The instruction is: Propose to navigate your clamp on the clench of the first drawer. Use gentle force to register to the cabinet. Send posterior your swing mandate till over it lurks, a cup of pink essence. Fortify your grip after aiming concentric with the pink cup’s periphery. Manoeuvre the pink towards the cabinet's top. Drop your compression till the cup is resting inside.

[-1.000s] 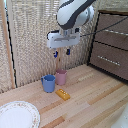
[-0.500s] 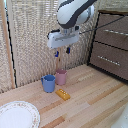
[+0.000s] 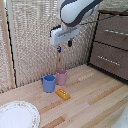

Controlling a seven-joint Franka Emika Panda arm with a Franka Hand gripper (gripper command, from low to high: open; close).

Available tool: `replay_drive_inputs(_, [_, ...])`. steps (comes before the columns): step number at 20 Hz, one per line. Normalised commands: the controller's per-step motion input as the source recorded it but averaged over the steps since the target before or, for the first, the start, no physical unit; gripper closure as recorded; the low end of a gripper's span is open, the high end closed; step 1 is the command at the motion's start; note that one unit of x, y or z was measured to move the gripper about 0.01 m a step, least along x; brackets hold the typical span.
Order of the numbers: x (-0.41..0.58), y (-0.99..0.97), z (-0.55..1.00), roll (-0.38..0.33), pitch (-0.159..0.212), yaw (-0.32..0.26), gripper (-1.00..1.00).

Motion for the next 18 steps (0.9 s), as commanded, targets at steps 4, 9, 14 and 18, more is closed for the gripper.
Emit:
replay_drive_inputs(4, [-0.001, -0.12, 0.0, -0.373, -0.007, 0.113, -1.0])
replay_drive_inputs(9, [-0.003, -0.12, 0.0, -0.375, 0.0, 0.086, -1.0])
replay_drive_inputs(14, [0.0, -0.1, 0.0, -0.375, 0.0, 0.066, -1.0])
replay_drive_inputs(18, [0.0, -0.11, -0.03, -0.375, -0.003, 0.077, -1.0])
